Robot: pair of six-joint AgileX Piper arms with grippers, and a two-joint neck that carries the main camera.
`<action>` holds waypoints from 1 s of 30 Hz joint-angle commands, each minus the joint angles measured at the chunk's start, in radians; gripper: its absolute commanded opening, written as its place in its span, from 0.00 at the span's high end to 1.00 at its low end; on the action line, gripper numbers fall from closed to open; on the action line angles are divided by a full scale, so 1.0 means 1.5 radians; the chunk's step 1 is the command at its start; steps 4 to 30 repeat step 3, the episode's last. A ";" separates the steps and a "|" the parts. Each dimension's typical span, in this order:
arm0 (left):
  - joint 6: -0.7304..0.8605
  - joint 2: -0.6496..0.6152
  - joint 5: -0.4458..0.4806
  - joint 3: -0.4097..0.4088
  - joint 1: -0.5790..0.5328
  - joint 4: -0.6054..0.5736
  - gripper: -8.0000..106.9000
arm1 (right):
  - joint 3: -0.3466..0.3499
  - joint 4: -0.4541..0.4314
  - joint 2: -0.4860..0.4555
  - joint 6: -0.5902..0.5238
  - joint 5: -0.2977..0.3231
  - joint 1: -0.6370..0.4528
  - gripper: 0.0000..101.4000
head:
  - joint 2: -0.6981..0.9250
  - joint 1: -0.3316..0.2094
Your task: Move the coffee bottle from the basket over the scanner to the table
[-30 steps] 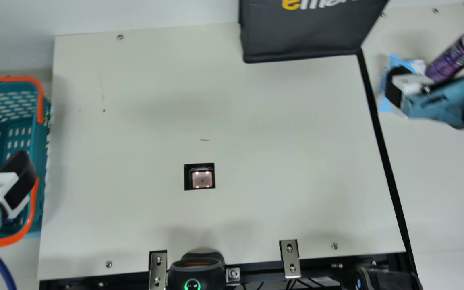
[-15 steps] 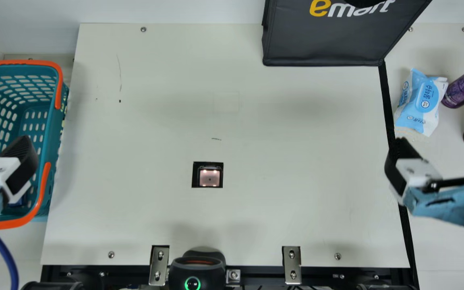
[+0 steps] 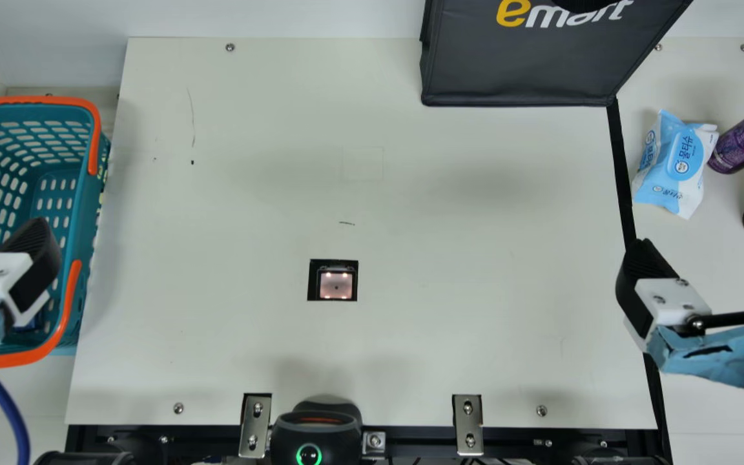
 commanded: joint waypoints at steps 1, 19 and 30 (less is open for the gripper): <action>0.000 0.000 0.000 0.000 0.000 0.000 0.15 | 0.000 0.000 0.000 0.000 0.000 0.000 0.06 | 0.002 -0.020; 0.000 0.000 0.000 0.000 0.000 0.000 0.15 | 0.000 0.000 0.000 0.000 0.000 0.000 0.06 | 0.002 -0.020; 0.000 0.000 0.000 0.000 0.000 0.000 0.15 | 0.000 0.000 0.000 0.000 0.000 0.000 0.06 | 0.002 -0.020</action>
